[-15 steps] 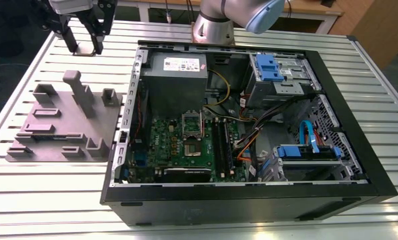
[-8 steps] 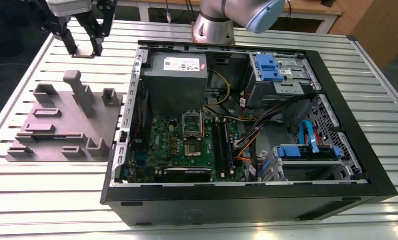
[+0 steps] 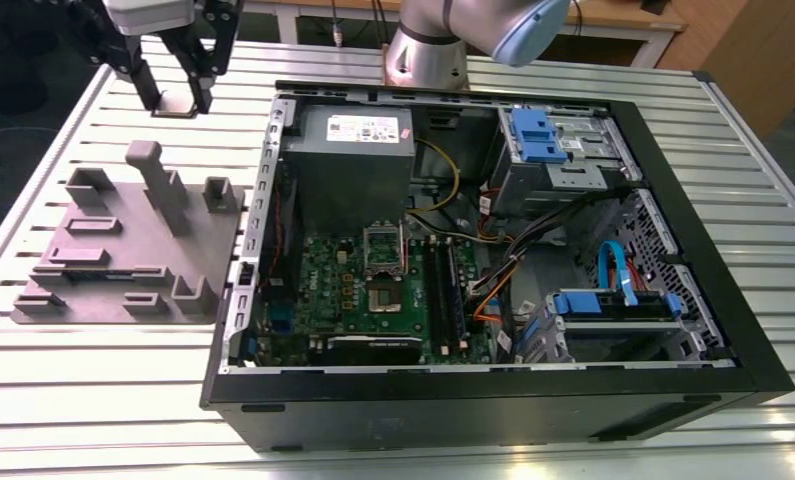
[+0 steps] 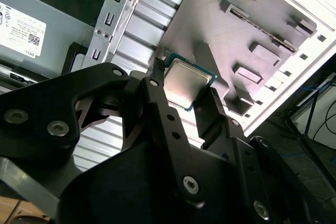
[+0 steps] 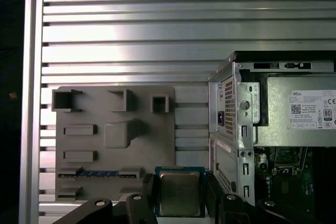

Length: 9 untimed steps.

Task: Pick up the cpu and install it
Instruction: 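Pick up the cpu and move it towards the insertion slot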

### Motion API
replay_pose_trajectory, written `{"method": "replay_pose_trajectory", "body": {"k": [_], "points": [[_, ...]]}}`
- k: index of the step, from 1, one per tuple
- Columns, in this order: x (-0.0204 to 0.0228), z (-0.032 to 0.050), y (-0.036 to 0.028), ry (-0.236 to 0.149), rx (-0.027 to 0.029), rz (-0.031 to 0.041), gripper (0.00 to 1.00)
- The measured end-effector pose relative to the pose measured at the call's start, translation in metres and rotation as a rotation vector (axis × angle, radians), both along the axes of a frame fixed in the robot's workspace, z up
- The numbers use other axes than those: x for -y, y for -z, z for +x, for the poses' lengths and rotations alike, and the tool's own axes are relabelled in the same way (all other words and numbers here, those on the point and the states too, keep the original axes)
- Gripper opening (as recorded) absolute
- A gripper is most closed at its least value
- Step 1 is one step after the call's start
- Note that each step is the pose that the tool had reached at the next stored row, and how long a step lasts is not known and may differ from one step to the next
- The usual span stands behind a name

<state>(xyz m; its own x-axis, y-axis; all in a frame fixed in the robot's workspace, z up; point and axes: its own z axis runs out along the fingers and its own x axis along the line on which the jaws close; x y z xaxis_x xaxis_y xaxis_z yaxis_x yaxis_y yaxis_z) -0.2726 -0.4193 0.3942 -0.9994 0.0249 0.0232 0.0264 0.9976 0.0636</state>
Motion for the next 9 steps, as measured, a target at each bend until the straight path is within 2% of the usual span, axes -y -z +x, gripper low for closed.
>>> {"method": "replay_pose_trajectory", "body": {"k": [4, 9], "points": [[0.0000, 0.0070, 0.0000, 0.000, -0.0003, -0.0001, 0.47], [0.0003, 0.0107, 0.0000, 0.000, -0.0002, 0.0000, 0.47]]}}
